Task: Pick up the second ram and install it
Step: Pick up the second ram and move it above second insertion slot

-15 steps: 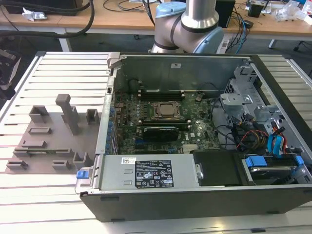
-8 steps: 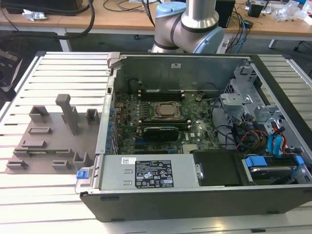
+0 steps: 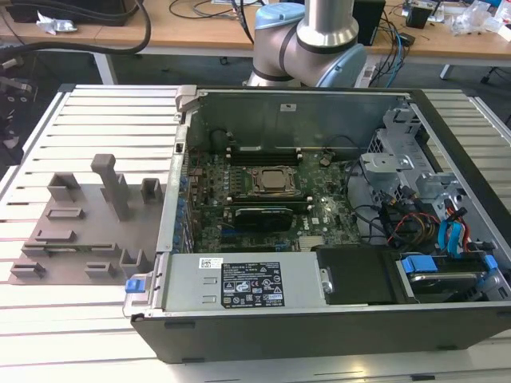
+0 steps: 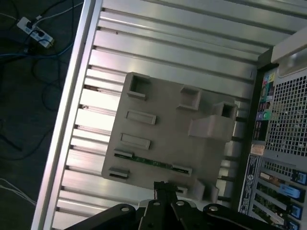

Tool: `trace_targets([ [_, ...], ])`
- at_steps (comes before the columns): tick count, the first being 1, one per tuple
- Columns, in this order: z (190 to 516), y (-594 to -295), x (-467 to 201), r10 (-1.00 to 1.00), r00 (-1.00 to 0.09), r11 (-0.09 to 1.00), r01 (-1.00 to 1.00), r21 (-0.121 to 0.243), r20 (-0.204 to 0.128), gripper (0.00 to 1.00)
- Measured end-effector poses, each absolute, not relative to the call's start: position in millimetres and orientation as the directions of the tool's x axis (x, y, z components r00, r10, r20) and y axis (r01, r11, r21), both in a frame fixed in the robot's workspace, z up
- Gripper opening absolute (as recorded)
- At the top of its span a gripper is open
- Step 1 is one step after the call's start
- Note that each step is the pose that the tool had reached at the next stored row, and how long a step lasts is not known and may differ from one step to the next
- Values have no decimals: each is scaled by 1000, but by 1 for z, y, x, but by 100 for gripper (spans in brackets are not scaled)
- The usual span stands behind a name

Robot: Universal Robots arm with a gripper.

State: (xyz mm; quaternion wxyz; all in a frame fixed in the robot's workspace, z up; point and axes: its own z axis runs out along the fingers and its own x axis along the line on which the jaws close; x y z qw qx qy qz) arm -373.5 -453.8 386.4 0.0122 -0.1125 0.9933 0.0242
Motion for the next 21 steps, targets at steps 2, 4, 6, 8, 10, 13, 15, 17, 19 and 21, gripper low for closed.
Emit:
trace_targets([
  [2,386,-454,-374,-263,-964,963,-264,45,-30,10],
  [4,386,-454,-374,-288,-957,956,-289,45,-30,10],
  [6,386,-454,-374,-319,-947,946,-320,45,-30,10],
  [8,386,-454,-374,-350,-936,935,-351,45,-30,10],
  [10,386,-454,-374,-391,-920,919,-392,45,-30,10],
  [13,386,-454,-374,-460,-887,886,-461,45,-30,10],
  [15,386,-454,-374,-486,-873,872,-487,45,-30,10],
  [17,386,-454,-374,-528,-849,847,-529,45,-30,10],
  [19,386,-454,-374,-572,-820,818,-573,45,-30,10],
  [21,386,-454,-374,-604,-797,795,-605,45,-30,10],
])
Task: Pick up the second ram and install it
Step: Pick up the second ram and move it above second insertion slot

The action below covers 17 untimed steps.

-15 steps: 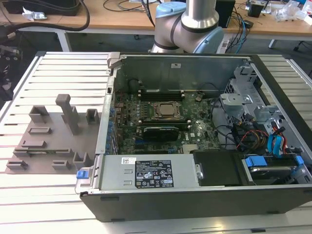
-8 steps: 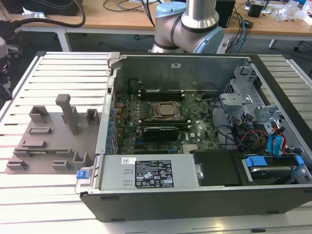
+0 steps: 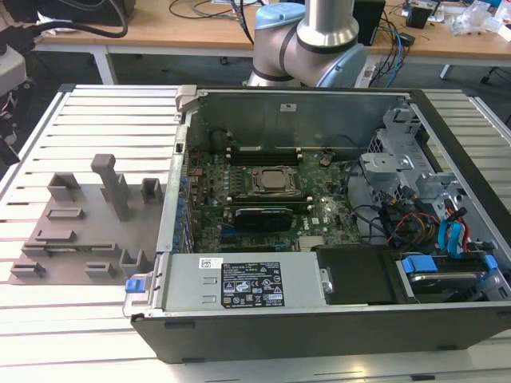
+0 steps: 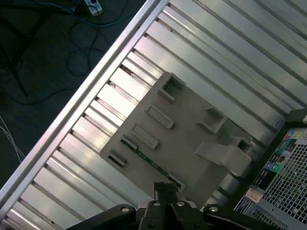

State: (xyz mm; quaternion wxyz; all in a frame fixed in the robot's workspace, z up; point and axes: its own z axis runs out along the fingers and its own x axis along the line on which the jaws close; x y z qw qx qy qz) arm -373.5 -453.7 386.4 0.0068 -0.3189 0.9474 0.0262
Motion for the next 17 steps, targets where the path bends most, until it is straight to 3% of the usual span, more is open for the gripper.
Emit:
trace_targets([
  [17,386,-454,-374,-819,-573,572,-819,45,-30,10],
])
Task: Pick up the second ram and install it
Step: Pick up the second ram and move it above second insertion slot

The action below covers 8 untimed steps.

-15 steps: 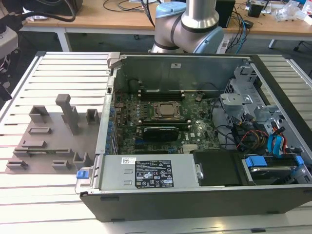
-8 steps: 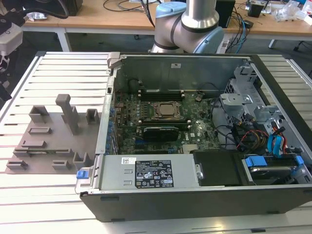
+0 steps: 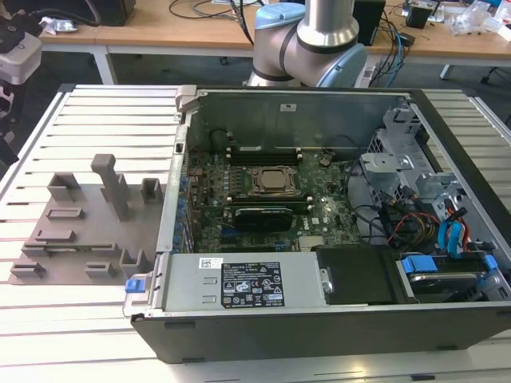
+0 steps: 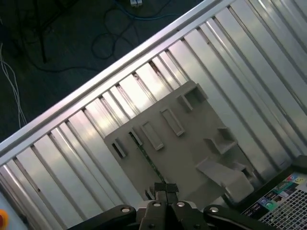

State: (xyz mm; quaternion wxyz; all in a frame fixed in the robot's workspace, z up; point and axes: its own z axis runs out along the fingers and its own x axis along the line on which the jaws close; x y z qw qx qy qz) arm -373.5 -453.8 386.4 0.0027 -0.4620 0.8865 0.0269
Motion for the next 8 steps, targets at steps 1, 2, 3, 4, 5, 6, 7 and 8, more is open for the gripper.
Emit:
trace_targets([
  [1,386,-454,-374,-826,-563,561,-826,45,-30,10],
  [2,386,-454,-374,-843,-537,536,-843,45,-30,10],
  [3,386,-454,-374,-852,-522,520,-853,45,-30,10],
  [4,386,-454,-374,-861,-507,506,-862,45,-30,10],
  [5,386,-454,-374,-869,-494,493,-869,45,-30,10],
  [6,386,-454,-374,-875,-484,482,-875,45,-30,10],
  [7,386,-454,-374,-884,-467,465,-884,45,-30,10],
  [8,386,-454,-374,-890,-454,453,-890,45,-30,10],
])
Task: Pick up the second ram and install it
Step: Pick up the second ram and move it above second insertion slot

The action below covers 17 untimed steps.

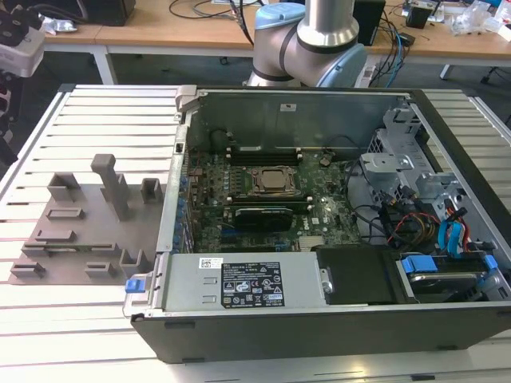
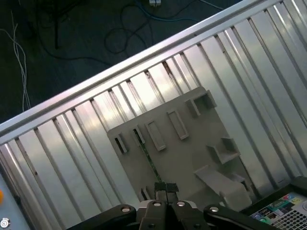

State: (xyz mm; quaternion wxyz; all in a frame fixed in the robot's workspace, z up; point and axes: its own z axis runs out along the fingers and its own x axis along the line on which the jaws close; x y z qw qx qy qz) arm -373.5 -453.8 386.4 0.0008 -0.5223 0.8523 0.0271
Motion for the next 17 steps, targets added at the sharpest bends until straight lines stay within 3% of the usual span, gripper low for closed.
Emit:
trace_targets([
  [17,386,-454,-374,-976,-217,215,-976,44,-24,10],
])
